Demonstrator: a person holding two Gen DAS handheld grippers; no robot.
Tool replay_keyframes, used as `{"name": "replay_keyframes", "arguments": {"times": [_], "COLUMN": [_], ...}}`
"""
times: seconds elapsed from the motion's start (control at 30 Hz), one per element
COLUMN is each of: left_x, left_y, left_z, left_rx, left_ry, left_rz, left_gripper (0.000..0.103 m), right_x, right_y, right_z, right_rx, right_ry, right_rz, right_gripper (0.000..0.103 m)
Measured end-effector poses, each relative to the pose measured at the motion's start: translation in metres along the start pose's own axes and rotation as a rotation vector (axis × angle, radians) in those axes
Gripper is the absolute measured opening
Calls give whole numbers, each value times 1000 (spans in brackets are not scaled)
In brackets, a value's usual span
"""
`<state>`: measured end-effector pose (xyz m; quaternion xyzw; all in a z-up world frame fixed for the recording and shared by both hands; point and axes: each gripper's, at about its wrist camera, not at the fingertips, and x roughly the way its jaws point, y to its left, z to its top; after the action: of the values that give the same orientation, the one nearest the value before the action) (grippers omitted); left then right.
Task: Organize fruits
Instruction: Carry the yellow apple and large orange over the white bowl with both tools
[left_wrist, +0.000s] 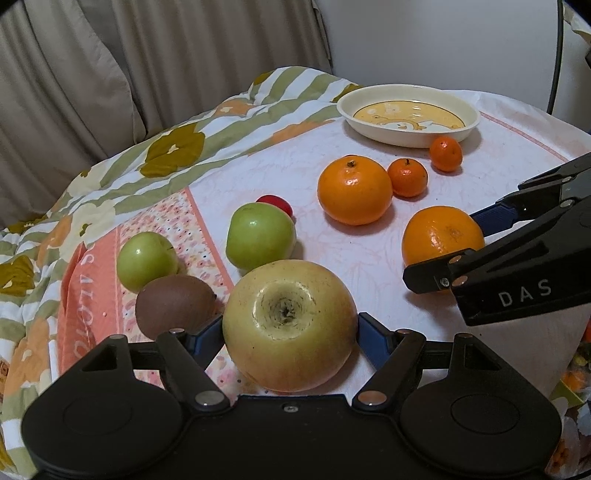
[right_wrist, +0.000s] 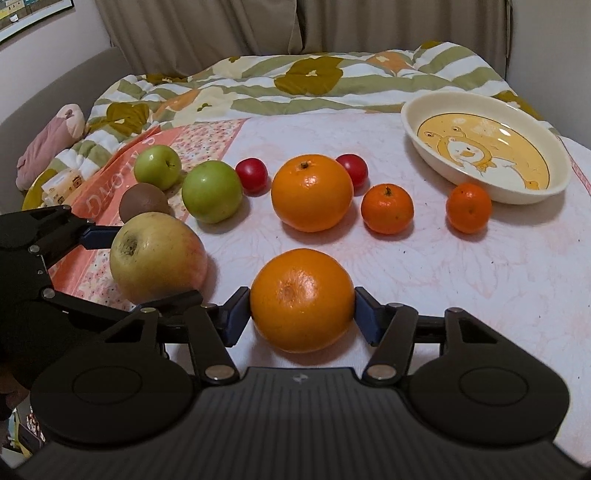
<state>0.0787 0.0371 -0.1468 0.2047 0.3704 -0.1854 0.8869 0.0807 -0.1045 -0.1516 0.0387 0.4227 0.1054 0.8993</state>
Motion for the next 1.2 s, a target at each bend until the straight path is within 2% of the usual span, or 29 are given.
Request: {"name": "replay_keyframes", "arguments": {"times": [0.17, 0.33, 0.6, 0.9, 1.2], "left_x": [-9, -28, -60, -74, -45], "left_y": [-1, -8, -22, -47, -73], "left_z": [-1, 2, 29, 88, 161], "left_rx": [-27, -49, -89, -124, -147], "left_ry": [0, -11, -40, -96, -128], "left_rz": [6, 5, -1, 3, 7], "left_gripper": [80, 80, 80, 80, 80], "right_x": [-9, -34, -83, -123, -117], "right_y": [1, 3, -10, -65, -150], "right_z": [0, 3, 18, 53, 104], "right_rx": [-8, -2, 7, 8, -9], "right_ry": [-15, -56, -107, -160, -187], "right_rz": [2, -8, -22, -46, -59], "right_gripper": [74, 74, 74, 74, 74]}}
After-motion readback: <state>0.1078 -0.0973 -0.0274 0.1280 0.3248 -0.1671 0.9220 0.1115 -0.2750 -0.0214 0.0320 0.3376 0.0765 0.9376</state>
